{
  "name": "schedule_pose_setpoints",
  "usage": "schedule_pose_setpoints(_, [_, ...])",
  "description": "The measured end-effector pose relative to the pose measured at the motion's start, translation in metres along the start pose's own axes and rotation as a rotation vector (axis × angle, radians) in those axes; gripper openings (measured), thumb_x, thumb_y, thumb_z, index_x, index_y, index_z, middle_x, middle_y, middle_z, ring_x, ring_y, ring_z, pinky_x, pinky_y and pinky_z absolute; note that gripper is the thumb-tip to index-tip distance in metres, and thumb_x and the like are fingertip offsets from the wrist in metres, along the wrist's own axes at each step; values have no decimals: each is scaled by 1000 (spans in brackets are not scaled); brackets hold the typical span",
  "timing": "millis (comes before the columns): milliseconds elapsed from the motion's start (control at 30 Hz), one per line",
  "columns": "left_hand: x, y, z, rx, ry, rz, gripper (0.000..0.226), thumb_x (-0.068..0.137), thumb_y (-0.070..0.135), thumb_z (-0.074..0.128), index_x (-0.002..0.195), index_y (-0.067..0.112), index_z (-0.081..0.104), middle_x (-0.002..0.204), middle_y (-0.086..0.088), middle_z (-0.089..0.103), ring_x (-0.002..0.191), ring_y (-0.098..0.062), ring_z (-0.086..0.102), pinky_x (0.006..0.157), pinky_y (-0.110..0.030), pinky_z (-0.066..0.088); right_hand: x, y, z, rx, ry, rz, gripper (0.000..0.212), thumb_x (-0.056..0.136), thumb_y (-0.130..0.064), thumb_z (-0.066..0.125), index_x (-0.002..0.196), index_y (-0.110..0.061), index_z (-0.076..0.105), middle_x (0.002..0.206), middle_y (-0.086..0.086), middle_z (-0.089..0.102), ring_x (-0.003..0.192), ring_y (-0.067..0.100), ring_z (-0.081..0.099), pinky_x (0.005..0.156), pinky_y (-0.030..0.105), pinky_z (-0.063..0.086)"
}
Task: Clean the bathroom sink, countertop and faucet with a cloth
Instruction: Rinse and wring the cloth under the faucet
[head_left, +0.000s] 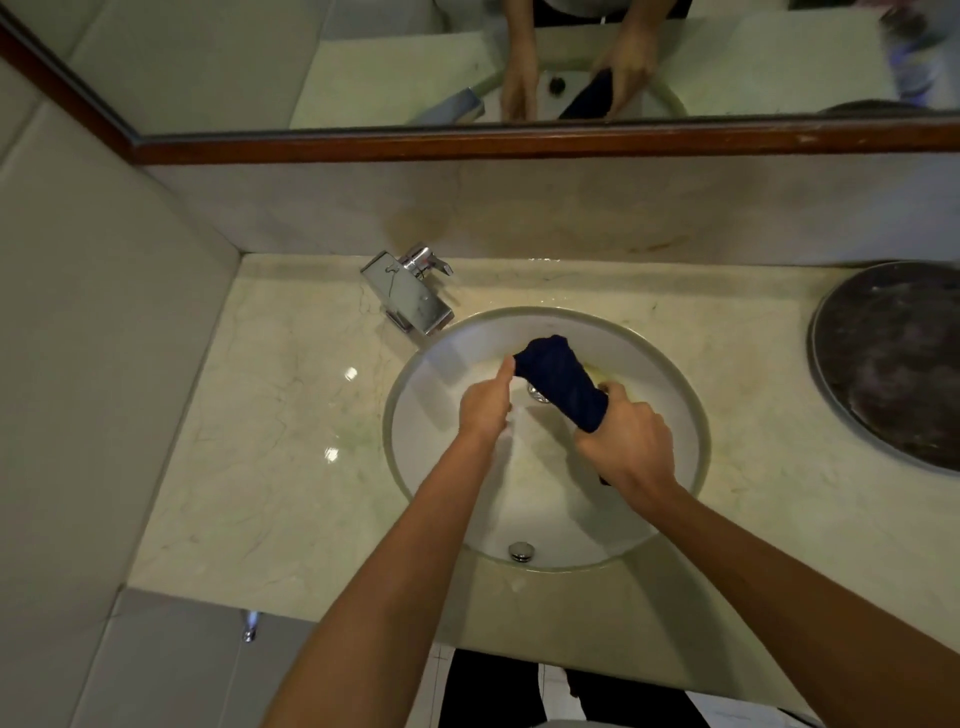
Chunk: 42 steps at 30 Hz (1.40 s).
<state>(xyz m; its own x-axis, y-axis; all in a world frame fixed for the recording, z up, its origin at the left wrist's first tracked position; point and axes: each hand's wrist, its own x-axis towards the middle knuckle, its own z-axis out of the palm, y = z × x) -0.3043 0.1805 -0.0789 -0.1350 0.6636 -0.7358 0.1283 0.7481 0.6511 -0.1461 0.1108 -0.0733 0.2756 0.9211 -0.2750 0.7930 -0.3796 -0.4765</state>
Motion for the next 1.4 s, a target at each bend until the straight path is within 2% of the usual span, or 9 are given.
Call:
schedule_pose_setpoints(100, [-31, 2, 14, -163, -254, 0, 51, 92, 59, 66, 113, 12, 71, 110, -5, 78, 105, -21, 73, 96, -40, 59, -10, -7, -12, 60, 94, -73, 52, 86, -38, 70, 131, -18, 52, 93, 3, 72, 75, 26, 67, 65, 35, 54])
schedule_pose_setpoints(200, [-50, 9, 22, -303, -274, 66, 40, 93, 34, 74, 122, 7, 69, 115, -8, 77, 114, -24, 71, 86, -30, 59, -23, -12, -22, 250, 58, -132, 65, 82, -39, 77, 138, -27, 45, 100, -9, 69, 82, 14, 67, 68, 29, 53])
schedule_pose_setpoints(333, [-66, 7, 17, -602, -452, 70, 54, 96, 28, 69, 142, 2, 57, 140, -21, 61, 132, -33, 57, 113, -45, 46, -27, -8, -45, 975, -314, 8, 56, 79, -27, 87, 126, -24, 56, 97, -12, 72, 84, 8, 69, 74, 28, 55])
schedule_pose_setpoints(433, [-83, 8, 16, -660, -447, 63, 46, 97, 23, 61, 137, 0, 60, 131, -23, 65, 121, -32, 62, 111, -44, 46, -28, -3, -59, 965, -525, -119, 50, 81, -15, 86, 123, -23, 59, 100, -4, 74, 88, 11, 70, 77, 25, 57])
schedule_pose_setpoints(600, [-112, 30, 20, -413, -352, 246, 48, 96, 44, 64, 131, 11, 65, 124, -12, 72, 115, -28, 69, 103, -42, 53, -30, 1, -77, 852, -329, -234, 39, 87, -28, 80, 121, -30, 63, 108, -12, 73, 98, 3, 69, 82, 20, 54])
schedule_pose_setpoints(767, [-130, 39, 26, -236, -249, 405, 43, 89, 30, 77, 125, 10, 67, 118, -9, 75, 112, -26, 72, 95, -38, 59, -32, -5, -86, 955, -85, -191, 13, 98, -31, 66, 110, -27, 70, 100, -10, 76, 93, 12, 73, 80, 32, 60])
schedule_pose_setpoints(967, [-144, 48, 16, -328, -336, 364, 46, 93, 32, 67, 132, 7, 64, 124, -12, 73, 116, -28, 70, 92, -35, 59, -20, -1, -99, 1235, -332, 151, 24, 100, -31, 60, 120, -21, 70, 111, 3, 77, 106, 26, 72, 101, 53, 54])
schedule_pose_setpoints(1267, [-152, 57, 1, -346, -500, 333, 54, 96, 45, 56, 134, 7, 62, 133, -16, 68, 123, -30, 65, 95, -38, 56, -11, -19, -136, 1097, -320, -103, 15, 93, -23, 72, 104, -14, 76, 100, 4, 78, 98, 23, 74, 81, 33, 59])
schedule_pose_setpoints(1400, [-140, 60, 1, 144, -145, 701, 36, 101, 41, 60, 108, 10, 75, 98, -3, 77, 92, -18, 72, 82, -37, 56, -8, -15, -152, 1055, -17, -120, 27, 95, -22, 71, 122, -20, 70, 112, -7, 73, 108, 10, 68, 84, 18, 55])
